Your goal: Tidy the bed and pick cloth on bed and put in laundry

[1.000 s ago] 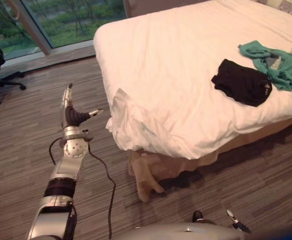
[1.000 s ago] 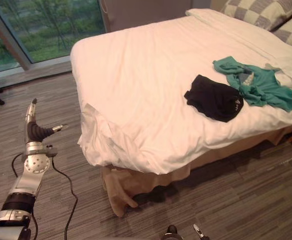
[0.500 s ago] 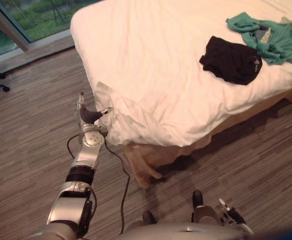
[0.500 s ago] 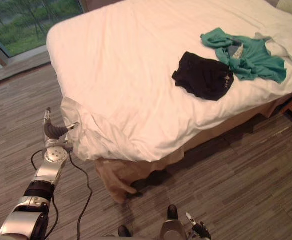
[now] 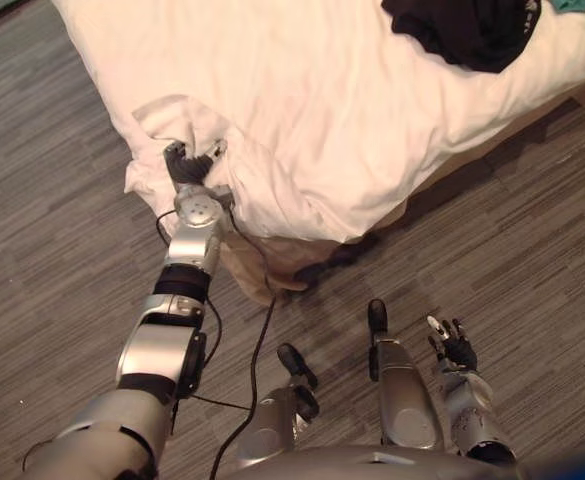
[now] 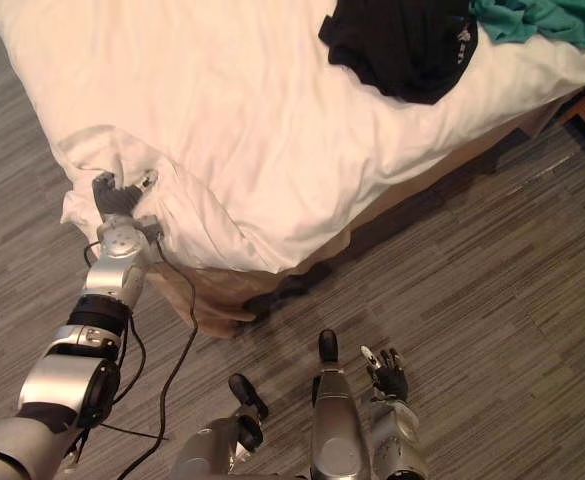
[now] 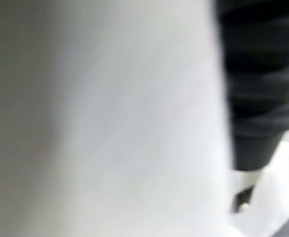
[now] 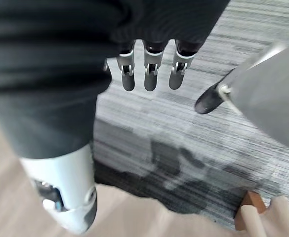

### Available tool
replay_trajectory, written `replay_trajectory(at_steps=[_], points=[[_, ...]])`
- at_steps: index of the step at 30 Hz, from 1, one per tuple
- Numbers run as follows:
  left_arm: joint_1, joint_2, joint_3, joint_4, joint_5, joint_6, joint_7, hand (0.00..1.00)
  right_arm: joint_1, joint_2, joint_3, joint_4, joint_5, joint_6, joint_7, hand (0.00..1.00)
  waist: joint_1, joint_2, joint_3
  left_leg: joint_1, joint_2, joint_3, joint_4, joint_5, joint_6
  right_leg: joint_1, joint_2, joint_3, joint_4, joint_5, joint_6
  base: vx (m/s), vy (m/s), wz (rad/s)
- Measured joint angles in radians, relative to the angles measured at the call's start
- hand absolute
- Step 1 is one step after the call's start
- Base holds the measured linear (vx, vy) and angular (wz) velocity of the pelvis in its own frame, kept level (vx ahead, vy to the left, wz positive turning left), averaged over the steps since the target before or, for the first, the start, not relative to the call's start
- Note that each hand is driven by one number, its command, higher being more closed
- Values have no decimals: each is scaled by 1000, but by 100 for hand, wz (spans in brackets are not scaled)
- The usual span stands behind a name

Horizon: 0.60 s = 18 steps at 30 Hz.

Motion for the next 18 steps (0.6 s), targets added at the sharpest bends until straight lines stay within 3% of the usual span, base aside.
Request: replay_trajectory(at_steps=[9, 12, 18], points=[[2, 22, -7, -70, -61, 12, -60, 100, 1, -4, 1, -13, 11, 3, 8, 0, 9, -8, 13, -1, -26, -7, 15, 0, 0, 13, -44, -35, 20, -5, 6, 30, 24, 11], [92, 49, -11, -143, -52, -8, -98, 100, 8, -4, 1, -12, 10, 11, 11, 0, 13, -7, 14, 9, -29, -32, 23, -1, 0, 41, -61, -67, 29, -23, 8, 5, -5, 26], [368, 85, 21, -281, -25, -77, -208, 100, 33, -3, -1, -9, 7, 49, 11, 0, 58, -5, 11, 48, -17, -86, 25, -9, 12, 111, -71, -136, 57, -61, 4, 8, -25, 30]])
